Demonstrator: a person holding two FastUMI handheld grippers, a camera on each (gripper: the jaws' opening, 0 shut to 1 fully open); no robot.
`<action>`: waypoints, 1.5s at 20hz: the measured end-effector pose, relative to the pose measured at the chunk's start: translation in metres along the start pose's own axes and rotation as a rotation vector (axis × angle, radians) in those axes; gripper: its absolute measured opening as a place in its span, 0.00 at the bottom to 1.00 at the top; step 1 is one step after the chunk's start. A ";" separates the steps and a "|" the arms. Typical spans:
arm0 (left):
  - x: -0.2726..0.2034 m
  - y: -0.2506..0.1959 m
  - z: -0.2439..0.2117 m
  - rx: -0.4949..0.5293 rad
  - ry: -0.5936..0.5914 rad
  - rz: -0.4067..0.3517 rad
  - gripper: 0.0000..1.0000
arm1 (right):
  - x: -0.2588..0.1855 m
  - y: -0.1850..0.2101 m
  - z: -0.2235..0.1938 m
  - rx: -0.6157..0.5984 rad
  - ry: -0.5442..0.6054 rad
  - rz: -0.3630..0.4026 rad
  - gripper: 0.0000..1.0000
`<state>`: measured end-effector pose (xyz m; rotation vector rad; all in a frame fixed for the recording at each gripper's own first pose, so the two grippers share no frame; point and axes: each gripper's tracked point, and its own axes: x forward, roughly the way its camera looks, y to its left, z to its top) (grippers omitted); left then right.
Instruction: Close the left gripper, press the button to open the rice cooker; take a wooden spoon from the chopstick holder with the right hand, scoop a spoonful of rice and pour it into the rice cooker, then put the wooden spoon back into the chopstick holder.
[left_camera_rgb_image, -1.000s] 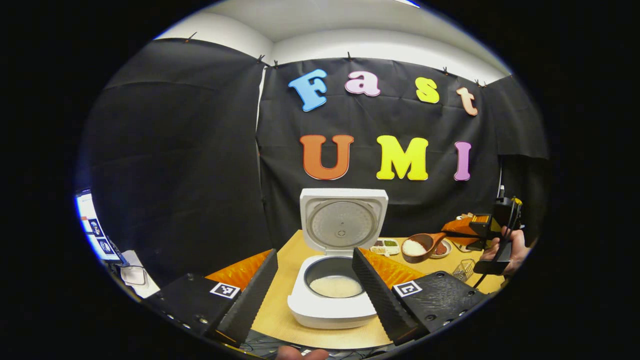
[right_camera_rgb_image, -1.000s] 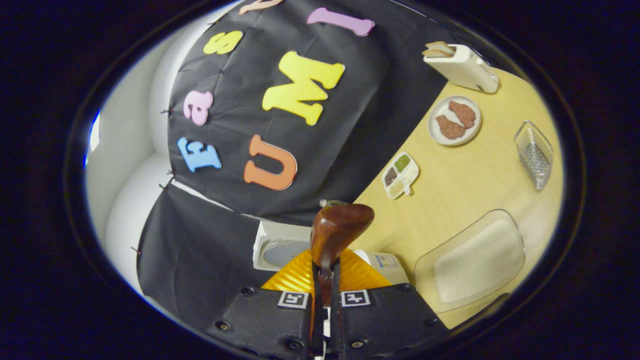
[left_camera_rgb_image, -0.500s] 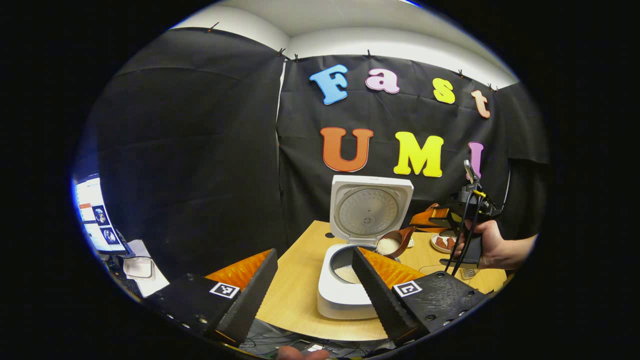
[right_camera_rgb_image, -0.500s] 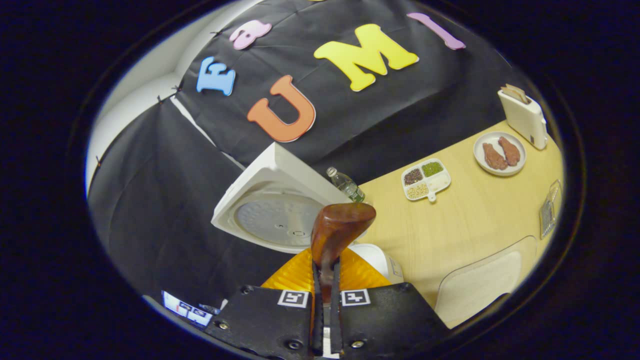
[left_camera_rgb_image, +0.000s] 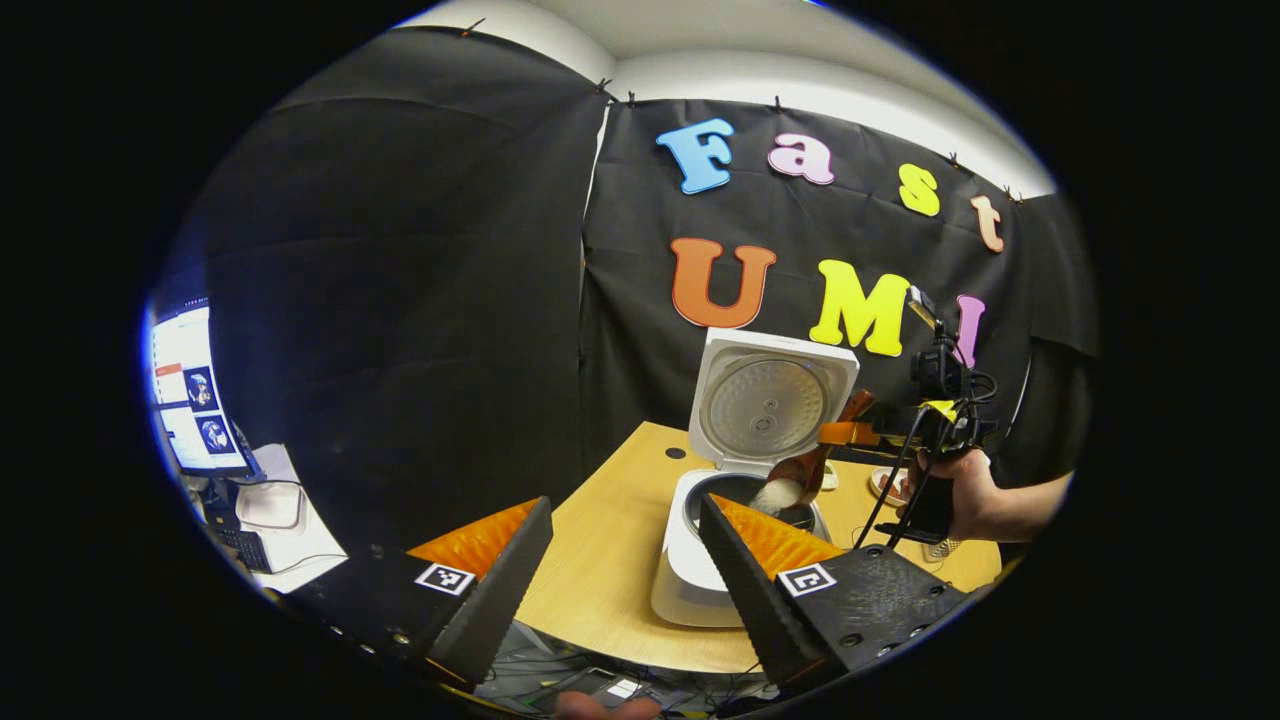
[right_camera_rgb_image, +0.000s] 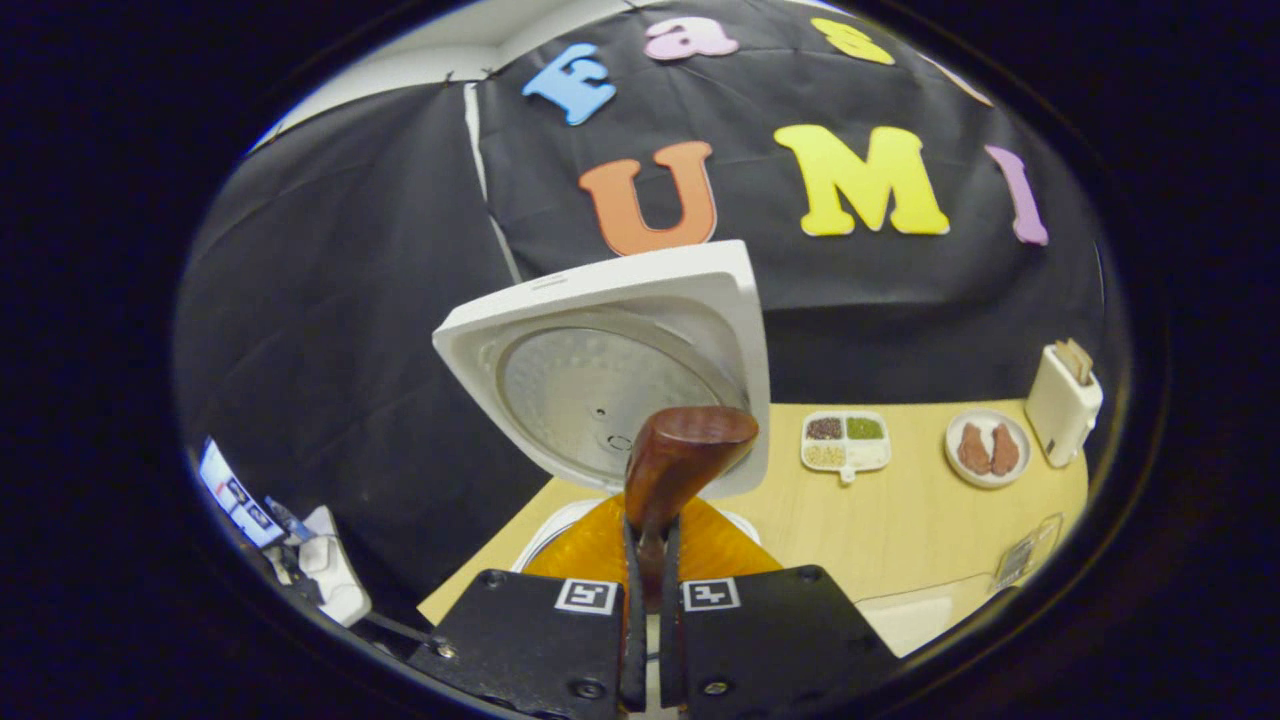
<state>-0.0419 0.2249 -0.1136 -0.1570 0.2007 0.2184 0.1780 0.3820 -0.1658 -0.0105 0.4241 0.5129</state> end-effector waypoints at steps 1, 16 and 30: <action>0.001 -0.002 -0.002 -0.005 0.000 -0.003 0.95 | -0.003 0.005 0.004 -0.079 -0.019 -0.007 0.11; -0.004 -0.030 0.004 0.031 -0.030 -0.092 0.95 | -0.039 0.028 0.023 -0.397 -0.112 0.052 0.11; 0.017 -0.159 0.028 0.057 -0.076 -0.257 0.95 | -0.166 -0.179 0.069 -0.092 -0.196 -0.194 0.11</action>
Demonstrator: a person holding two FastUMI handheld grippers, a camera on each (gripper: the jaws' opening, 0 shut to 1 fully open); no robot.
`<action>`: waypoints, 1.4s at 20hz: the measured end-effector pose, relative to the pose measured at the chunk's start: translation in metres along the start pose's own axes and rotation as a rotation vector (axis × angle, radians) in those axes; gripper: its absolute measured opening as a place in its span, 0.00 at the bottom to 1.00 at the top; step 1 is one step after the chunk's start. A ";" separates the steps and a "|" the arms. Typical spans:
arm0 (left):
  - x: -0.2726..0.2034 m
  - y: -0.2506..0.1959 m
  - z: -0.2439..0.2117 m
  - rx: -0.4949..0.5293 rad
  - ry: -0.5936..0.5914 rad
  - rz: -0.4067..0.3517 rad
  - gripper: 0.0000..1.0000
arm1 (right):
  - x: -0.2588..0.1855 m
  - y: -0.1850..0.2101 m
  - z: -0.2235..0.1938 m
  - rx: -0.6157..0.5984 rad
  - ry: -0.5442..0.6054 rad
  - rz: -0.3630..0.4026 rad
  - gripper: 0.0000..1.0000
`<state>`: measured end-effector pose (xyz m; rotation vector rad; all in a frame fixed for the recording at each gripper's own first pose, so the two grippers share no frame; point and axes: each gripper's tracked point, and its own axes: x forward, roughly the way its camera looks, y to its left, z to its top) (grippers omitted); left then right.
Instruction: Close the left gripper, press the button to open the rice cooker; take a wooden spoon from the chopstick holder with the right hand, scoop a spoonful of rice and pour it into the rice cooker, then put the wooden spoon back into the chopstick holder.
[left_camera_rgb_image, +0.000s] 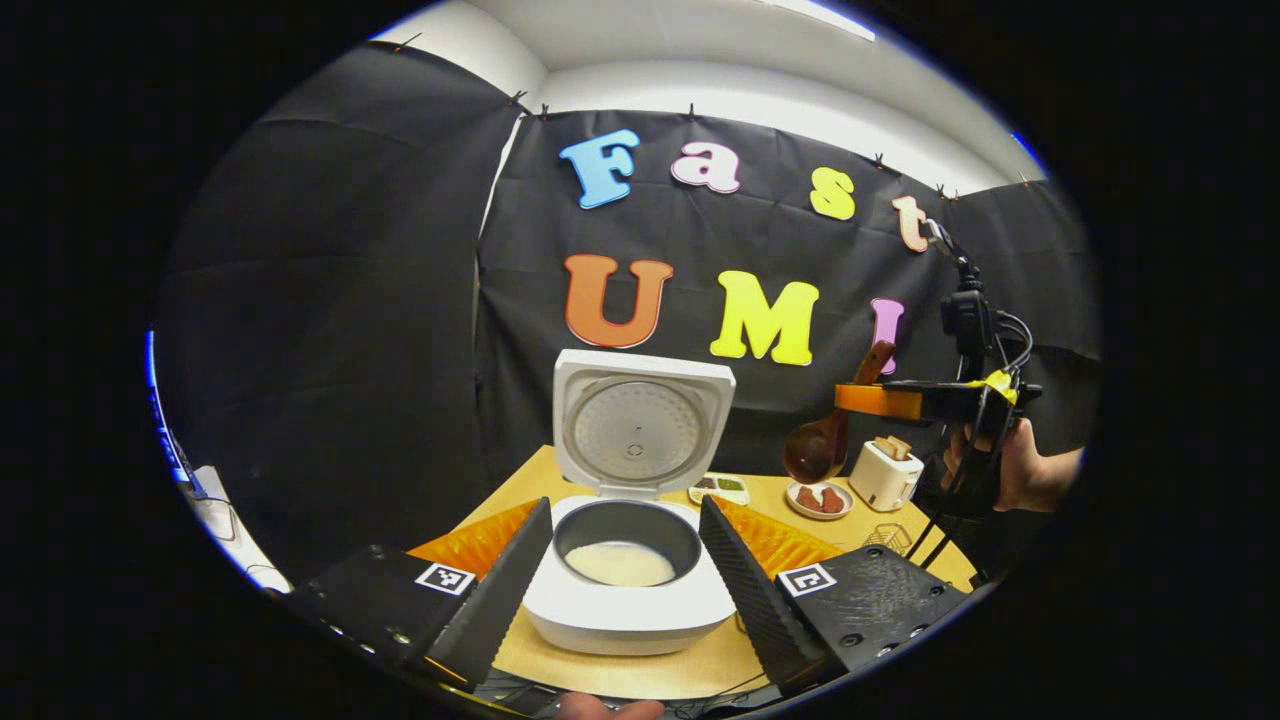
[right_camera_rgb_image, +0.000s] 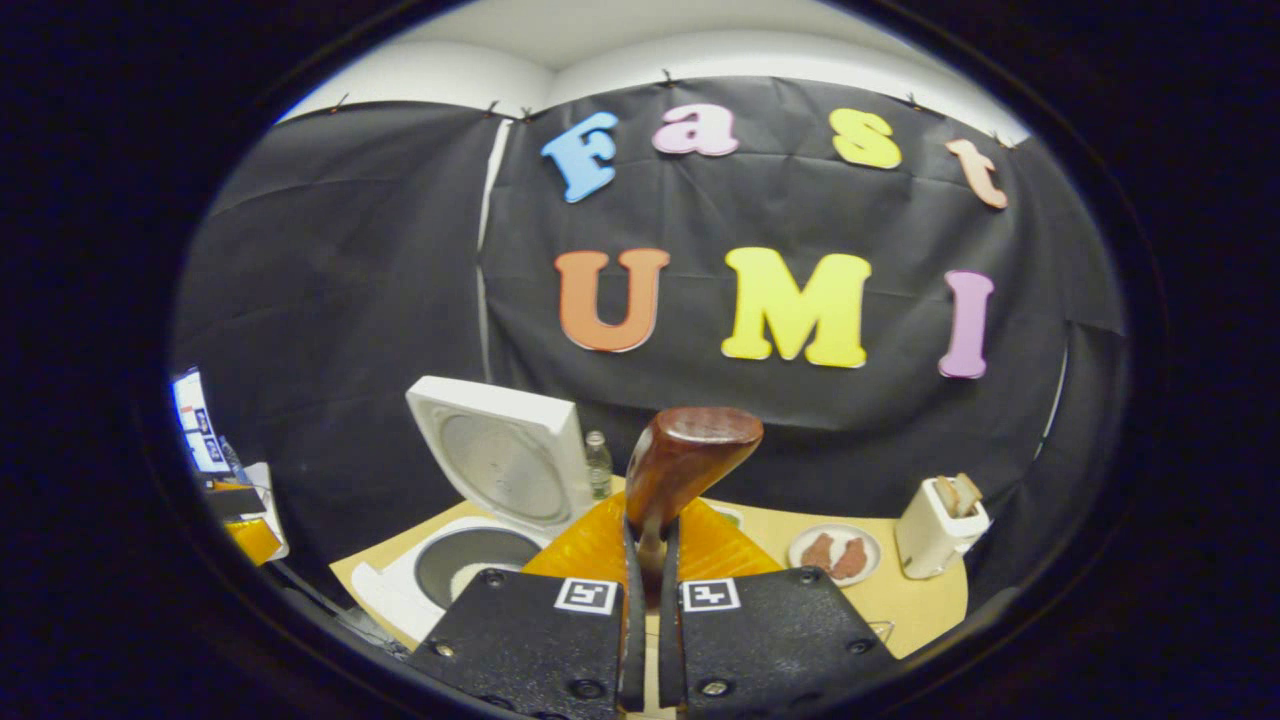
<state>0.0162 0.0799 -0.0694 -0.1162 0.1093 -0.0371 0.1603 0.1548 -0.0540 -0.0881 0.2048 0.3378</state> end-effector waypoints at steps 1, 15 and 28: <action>0.008 -0.011 0.002 -0.005 -0.001 -0.010 0.95 | -0.004 -0.029 -0.005 0.027 0.006 -0.040 0.11; 0.058 -0.100 0.028 0.033 -0.019 -0.018 0.95 | -0.022 -0.256 -0.151 0.319 0.218 -0.332 0.11; 0.060 -0.114 0.036 0.106 0.049 0.024 0.95 | 0.021 -0.271 -0.272 0.480 0.345 -0.333 0.13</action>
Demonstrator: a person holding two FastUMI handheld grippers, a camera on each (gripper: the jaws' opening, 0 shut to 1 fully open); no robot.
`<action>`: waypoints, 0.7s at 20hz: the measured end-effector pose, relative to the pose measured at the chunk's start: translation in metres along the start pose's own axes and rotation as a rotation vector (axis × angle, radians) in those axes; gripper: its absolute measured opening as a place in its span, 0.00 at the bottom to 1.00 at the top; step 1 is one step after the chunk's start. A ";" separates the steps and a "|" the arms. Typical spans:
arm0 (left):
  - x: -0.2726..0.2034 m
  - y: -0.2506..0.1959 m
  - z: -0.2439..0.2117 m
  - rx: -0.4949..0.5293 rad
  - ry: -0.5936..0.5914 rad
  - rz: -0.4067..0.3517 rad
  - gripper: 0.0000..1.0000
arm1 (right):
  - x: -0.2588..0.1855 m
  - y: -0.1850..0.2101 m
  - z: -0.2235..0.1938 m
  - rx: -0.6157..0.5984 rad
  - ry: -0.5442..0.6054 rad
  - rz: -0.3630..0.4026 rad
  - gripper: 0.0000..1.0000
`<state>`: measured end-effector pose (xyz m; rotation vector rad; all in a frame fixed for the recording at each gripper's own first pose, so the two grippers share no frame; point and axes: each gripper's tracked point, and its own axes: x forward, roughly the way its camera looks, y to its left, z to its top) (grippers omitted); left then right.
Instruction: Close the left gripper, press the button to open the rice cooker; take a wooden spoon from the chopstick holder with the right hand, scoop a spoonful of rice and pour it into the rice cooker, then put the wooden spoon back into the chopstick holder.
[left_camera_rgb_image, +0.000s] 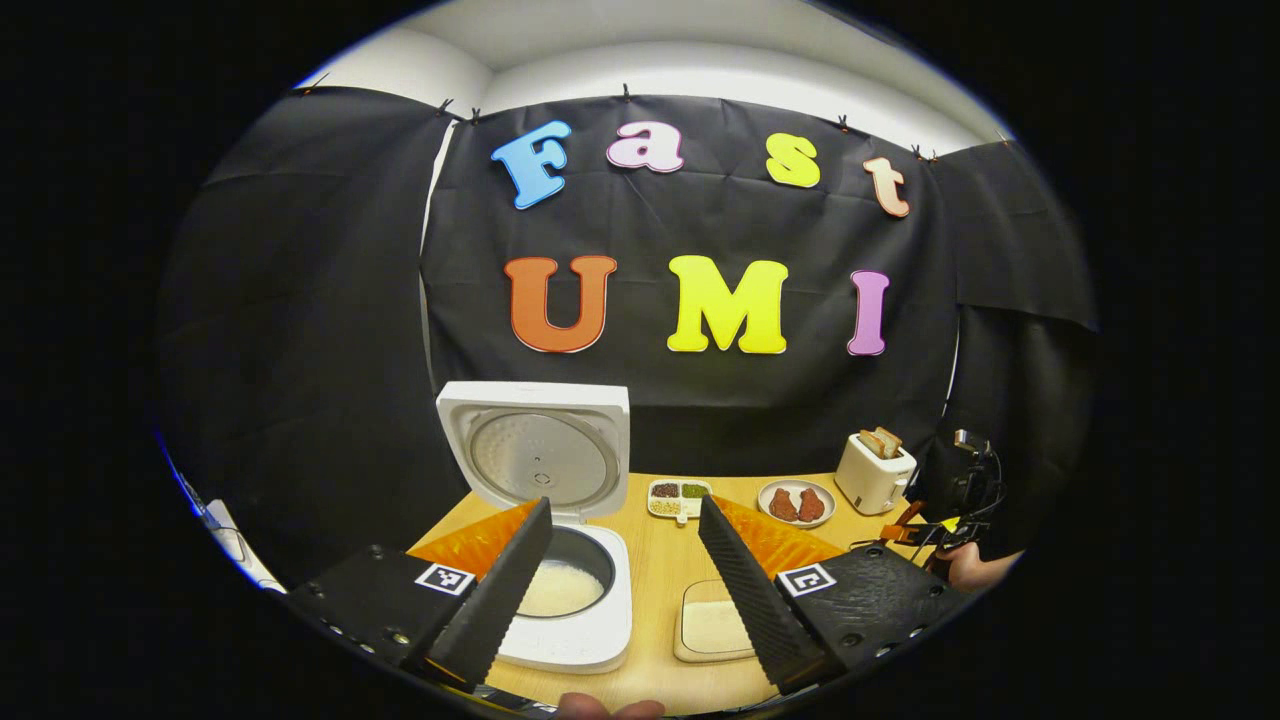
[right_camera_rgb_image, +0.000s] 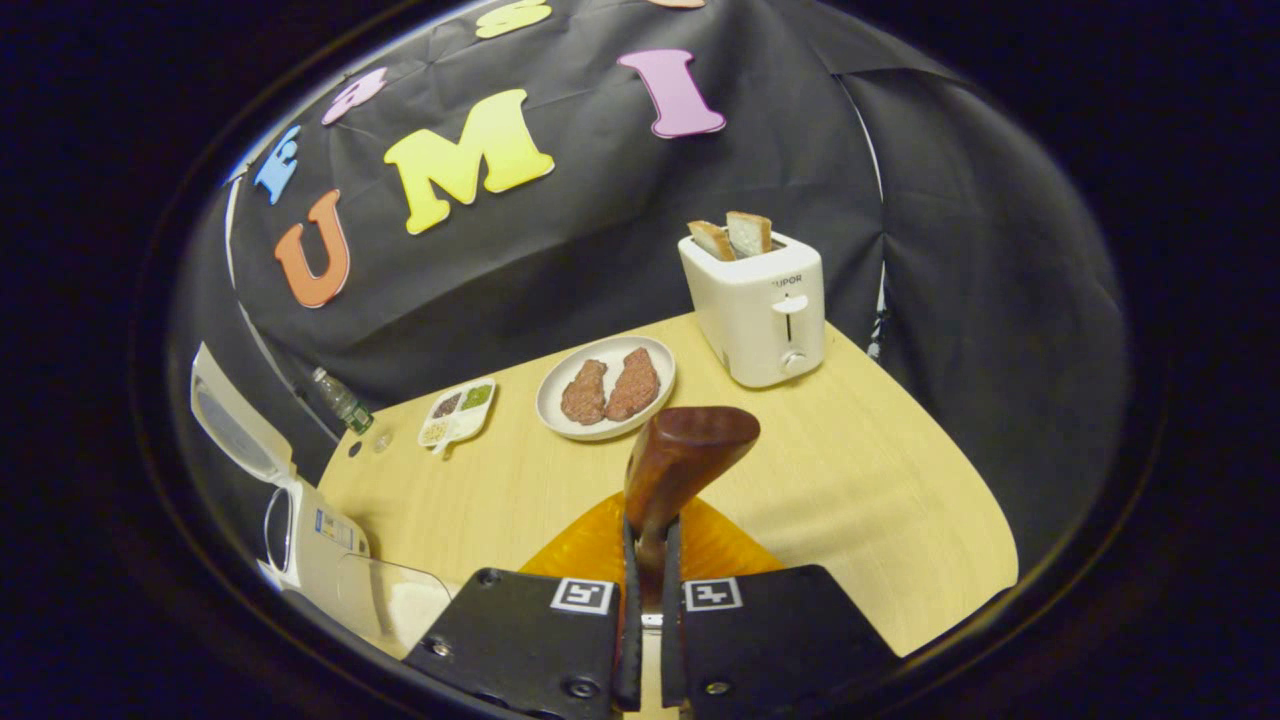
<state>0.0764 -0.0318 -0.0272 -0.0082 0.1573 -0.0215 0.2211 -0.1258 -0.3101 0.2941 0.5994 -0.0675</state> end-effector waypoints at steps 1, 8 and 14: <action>0.002 0.000 0.004 0.002 -0.004 0.001 0.95 | -0.001 -0.001 -0.002 0.013 0.003 0.002 0.16; 0.035 0.029 0.049 0.008 -0.069 0.044 0.95 | -0.039 -0.017 0.033 -0.016 -0.085 -0.051 0.81; 0.099 0.065 0.101 -0.002 -0.128 0.053 0.95 | -0.129 -0.025 0.121 -0.157 -0.313 -0.103 0.98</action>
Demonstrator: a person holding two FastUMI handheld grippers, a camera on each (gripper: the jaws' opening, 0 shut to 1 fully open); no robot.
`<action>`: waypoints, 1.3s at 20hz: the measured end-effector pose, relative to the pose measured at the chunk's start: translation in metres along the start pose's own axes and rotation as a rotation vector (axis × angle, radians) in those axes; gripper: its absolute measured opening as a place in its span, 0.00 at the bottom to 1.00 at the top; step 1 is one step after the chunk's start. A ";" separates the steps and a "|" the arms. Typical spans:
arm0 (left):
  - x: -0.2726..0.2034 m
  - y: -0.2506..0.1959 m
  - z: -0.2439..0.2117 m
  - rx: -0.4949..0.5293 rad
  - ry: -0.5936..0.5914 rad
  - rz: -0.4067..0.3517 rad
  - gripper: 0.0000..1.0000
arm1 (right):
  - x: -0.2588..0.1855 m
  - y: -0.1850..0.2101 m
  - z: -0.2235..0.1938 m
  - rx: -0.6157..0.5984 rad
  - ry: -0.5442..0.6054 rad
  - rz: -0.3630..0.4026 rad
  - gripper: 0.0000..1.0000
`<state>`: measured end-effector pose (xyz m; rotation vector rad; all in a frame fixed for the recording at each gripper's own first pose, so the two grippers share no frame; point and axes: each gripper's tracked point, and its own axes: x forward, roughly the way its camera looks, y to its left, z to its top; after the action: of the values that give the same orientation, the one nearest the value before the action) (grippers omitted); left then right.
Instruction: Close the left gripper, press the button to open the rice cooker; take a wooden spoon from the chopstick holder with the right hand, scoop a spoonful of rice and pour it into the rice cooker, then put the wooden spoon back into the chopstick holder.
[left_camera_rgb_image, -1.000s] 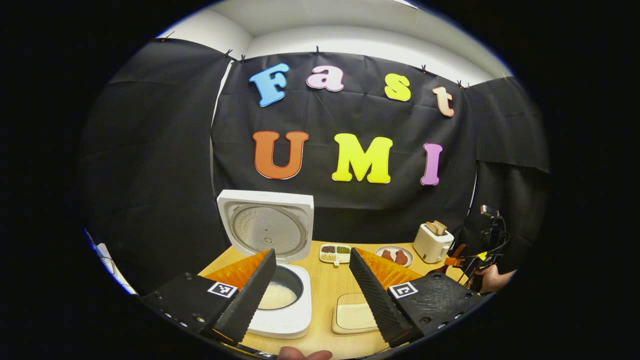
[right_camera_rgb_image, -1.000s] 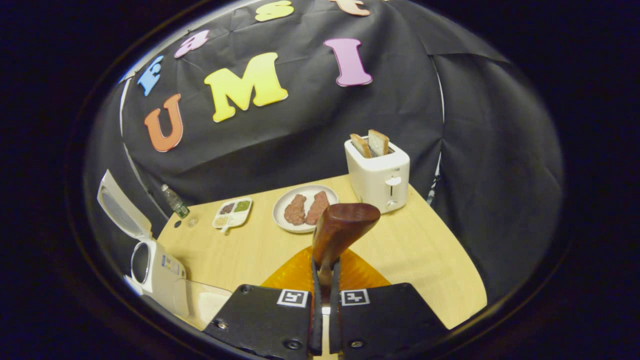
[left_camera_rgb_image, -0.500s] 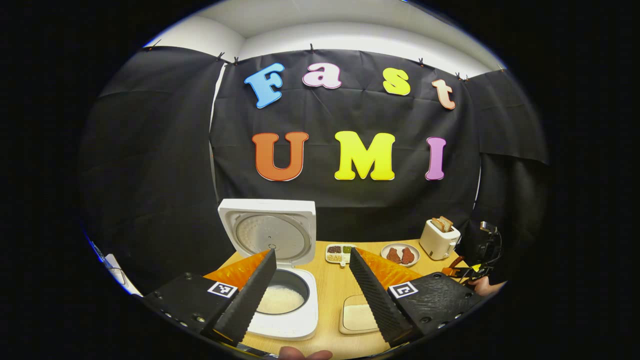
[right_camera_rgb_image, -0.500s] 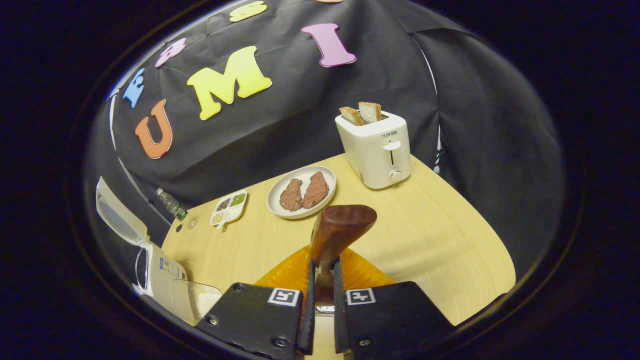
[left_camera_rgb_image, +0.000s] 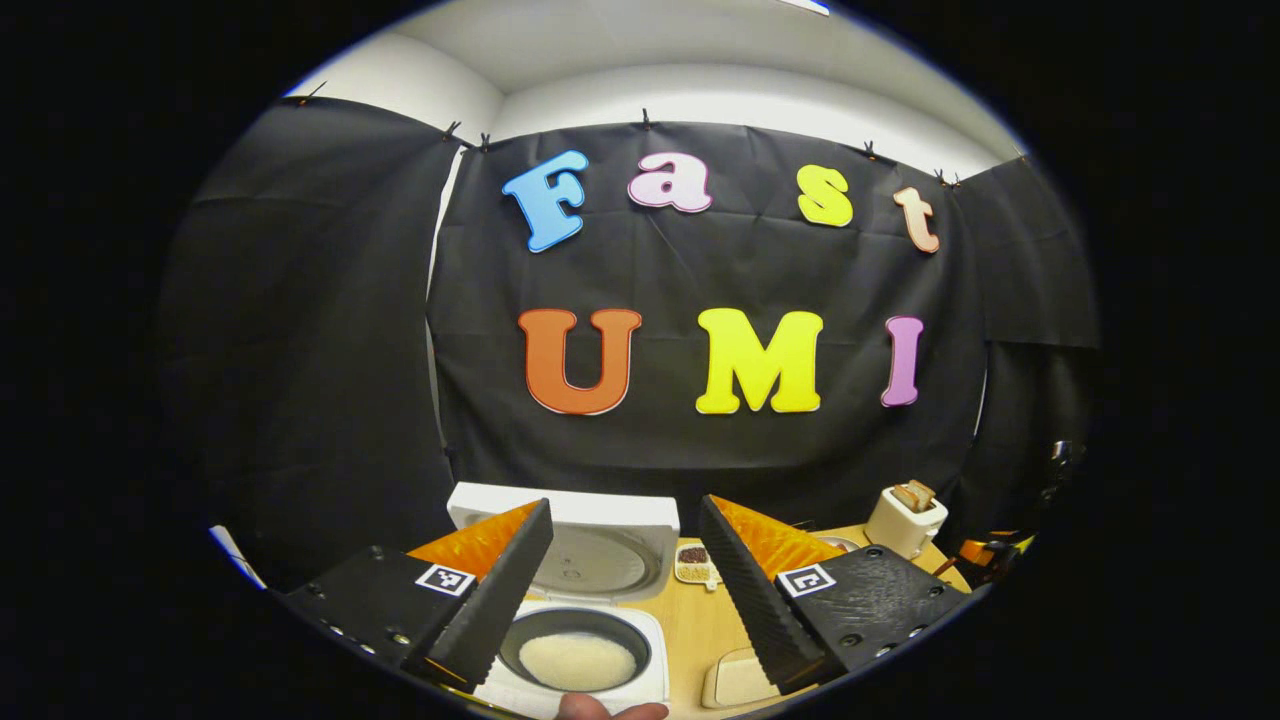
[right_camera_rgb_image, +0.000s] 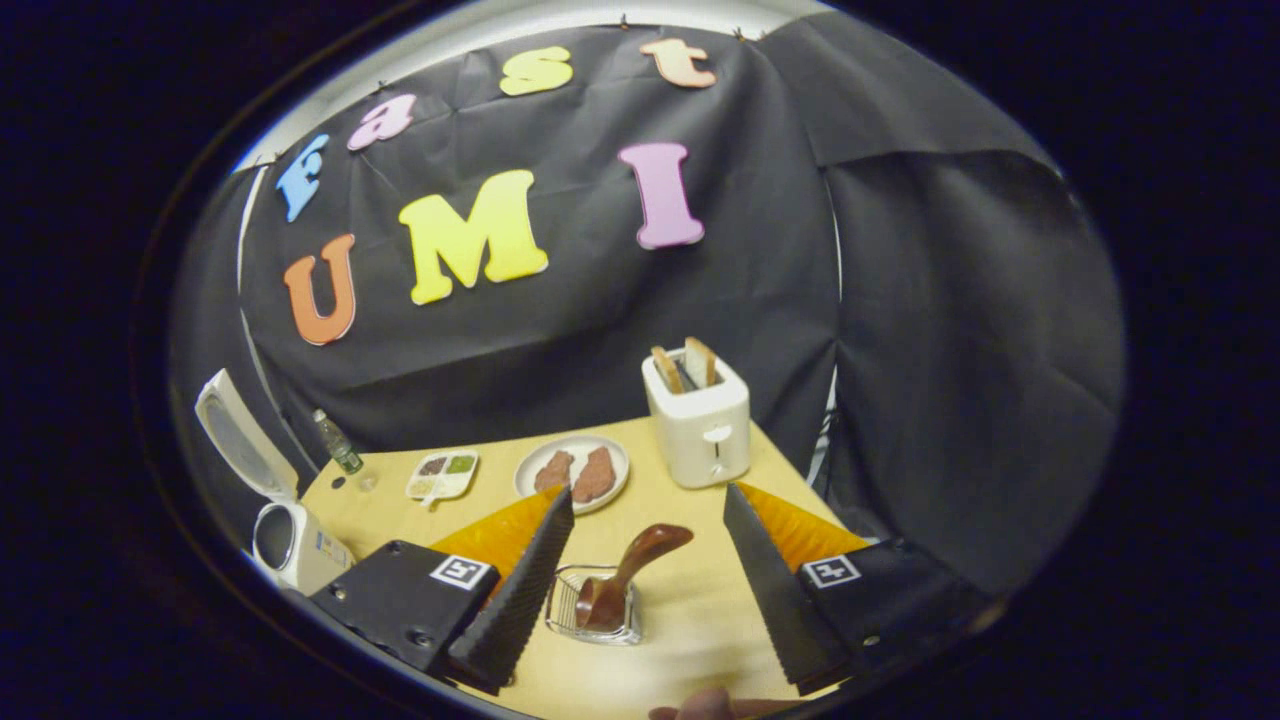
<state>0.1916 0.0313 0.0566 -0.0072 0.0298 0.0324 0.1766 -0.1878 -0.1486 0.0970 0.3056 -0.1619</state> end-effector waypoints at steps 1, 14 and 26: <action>0.017 0.006 0.004 -0.004 0.002 0.003 0.95 | -0.011 -0.003 0.015 -0.029 -0.037 -0.009 0.96; 0.137 0.065 -0.073 -0.017 0.312 -0.029 0.96 | -0.070 0.021 0.008 -0.060 -0.034 -0.001 1.00; 0.009 0.053 -0.148 -0.068 0.563 -0.093 0.96 | -0.087 0.117 0.010 -0.076 -0.067 0.218 1.00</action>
<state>0.1947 0.0834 -0.0923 -0.0857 0.5909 -0.0623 0.1174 -0.0610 -0.1044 0.0487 0.2324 0.0629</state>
